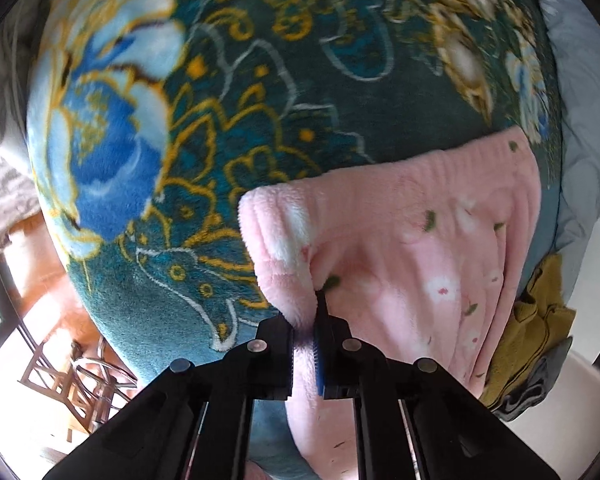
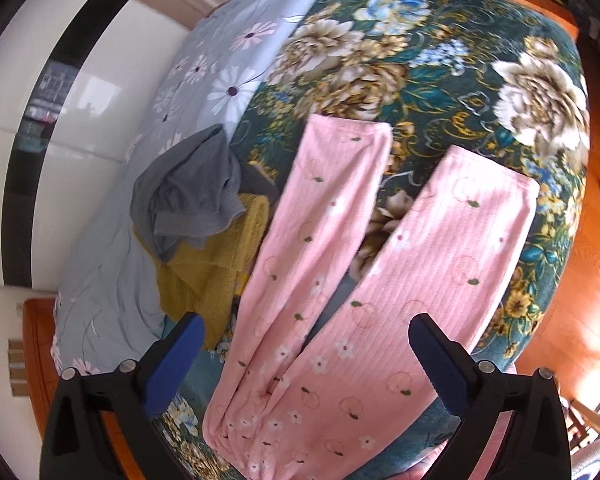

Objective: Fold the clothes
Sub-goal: 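Grasp the pink pants waistband with the left gripper while the right gripper grasps a leg hem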

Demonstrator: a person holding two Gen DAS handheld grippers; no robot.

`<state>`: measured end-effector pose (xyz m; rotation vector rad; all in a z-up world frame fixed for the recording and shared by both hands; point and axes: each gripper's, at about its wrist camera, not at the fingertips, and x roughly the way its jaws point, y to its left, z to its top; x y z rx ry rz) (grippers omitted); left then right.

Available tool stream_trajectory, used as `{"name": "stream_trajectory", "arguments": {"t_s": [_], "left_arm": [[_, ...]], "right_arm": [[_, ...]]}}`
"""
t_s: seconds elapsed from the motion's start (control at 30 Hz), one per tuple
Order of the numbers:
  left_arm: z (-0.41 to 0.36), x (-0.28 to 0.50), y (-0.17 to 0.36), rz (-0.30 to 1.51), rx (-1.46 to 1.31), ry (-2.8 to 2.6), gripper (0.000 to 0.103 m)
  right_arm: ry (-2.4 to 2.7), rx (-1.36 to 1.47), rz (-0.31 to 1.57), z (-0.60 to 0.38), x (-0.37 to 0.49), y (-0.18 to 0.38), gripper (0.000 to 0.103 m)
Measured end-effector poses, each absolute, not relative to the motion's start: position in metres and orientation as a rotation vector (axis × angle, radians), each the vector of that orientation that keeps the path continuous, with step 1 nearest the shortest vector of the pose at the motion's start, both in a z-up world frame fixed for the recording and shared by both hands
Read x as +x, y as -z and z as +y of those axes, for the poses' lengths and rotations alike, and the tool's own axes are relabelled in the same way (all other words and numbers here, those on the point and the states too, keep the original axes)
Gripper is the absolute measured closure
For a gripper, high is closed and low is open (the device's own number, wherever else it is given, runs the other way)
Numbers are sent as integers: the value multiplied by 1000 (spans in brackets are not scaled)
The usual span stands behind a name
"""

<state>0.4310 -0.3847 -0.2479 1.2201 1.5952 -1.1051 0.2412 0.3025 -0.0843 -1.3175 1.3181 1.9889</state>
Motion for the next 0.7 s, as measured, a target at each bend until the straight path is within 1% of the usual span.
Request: {"name": "stream_trajectory", "arguments": {"t_s": [0.1, 0.2, 0.37, 0.47, 0.53, 0.57, 0.7], "left_arm": [[-382, 418, 237, 1558, 1241, 1121, 96], [-377, 403, 221, 1506, 1260, 1144, 96], [-366, 378, 188, 1439, 1263, 1195, 96], [-366, 364, 167, 1400, 1249, 1203, 96], [-363, 362, 157, 1381, 1240, 1197, 96], [-361, 361, 152, 1372, 1236, 1194, 96], [-356, 330, 137, 1330, 1211, 1178, 96]], "right_arm": [[-1963, -1318, 1345, 316, 252, 95, 0], [-1938, -1332, 1331, 341, 262, 110, 0], [-1786, -1319, 1386, 396, 291, 151, 0], [-1671, -1315, 1453, 431, 311, 185, 1], [-1603, -1317, 1483, 449, 322, 205, 8], [-1569, -1318, 1497, 458, 328, 214, 14], [-1483, -1344, 1530, 484, 339, 251, 23]]}}
